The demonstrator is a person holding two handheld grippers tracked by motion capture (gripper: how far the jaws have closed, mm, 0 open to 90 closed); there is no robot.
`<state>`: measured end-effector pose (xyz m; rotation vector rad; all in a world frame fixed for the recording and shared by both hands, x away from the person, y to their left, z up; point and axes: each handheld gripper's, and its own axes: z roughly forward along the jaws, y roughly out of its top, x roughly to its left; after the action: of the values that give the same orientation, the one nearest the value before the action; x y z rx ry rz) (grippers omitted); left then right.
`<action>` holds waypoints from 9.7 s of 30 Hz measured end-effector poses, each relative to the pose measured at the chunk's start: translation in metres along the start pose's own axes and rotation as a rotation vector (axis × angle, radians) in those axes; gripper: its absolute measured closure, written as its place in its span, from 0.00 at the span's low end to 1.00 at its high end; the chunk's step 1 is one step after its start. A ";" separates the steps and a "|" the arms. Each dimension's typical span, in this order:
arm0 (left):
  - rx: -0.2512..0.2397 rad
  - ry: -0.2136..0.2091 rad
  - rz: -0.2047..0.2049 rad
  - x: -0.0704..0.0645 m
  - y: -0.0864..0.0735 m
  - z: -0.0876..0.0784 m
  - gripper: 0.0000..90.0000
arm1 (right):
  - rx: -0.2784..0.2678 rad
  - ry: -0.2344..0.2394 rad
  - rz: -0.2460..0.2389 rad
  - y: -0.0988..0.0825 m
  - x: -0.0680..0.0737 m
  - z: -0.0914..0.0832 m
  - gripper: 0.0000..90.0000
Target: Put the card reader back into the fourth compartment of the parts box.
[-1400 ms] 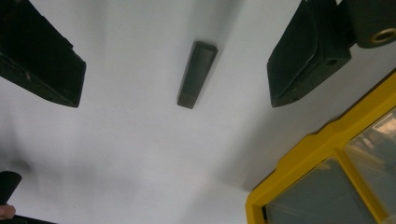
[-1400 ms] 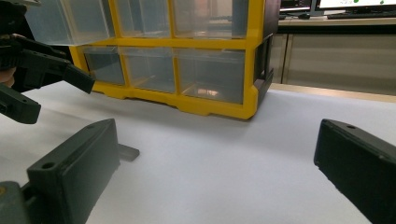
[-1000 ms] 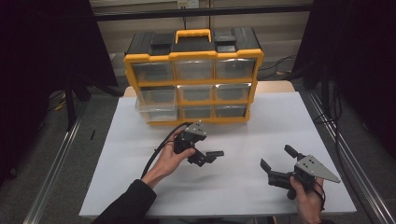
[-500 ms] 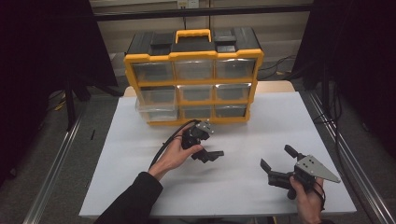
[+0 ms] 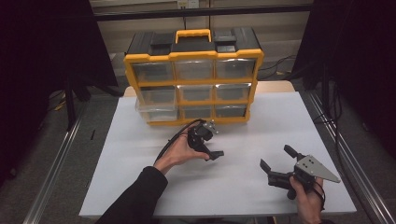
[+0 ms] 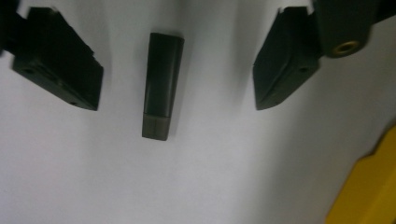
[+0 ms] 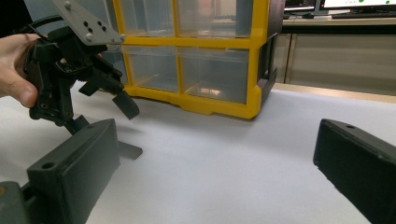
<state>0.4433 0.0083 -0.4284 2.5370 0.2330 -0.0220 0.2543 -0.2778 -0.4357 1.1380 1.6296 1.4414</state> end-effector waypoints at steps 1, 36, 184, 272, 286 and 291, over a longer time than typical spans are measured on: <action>0.004 0.012 0.001 0.000 0.001 0.002 0.22 | 0.001 0.000 -0.002 0.000 0.000 0.000 0.00; 0.041 -0.044 0.086 -0.004 0.001 0.009 0.81 | 0.006 0.007 -0.006 0.000 0.001 0.000 0.00; -0.474 0.218 -0.075 -0.026 -0.086 -0.240 0.82 | -0.006 -0.033 -0.004 0.000 -0.001 -0.006 0.00; -0.133 0.365 -0.129 0.057 -0.022 -0.255 0.82 | -0.001 -0.024 -0.019 0.000 0.000 -0.007 0.00; -0.098 0.337 -0.144 0.065 -0.025 -0.243 0.82 | -0.003 -0.023 -0.021 0.000 0.000 -0.007 0.00; -0.100 0.325 -0.160 0.068 -0.029 -0.237 0.82 | -0.001 -0.023 -0.019 0.000 0.000 -0.007 0.00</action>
<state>0.4965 0.1756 -0.2525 2.4060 0.5501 0.3327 0.2484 -0.2805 -0.4350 1.1316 1.6201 1.4118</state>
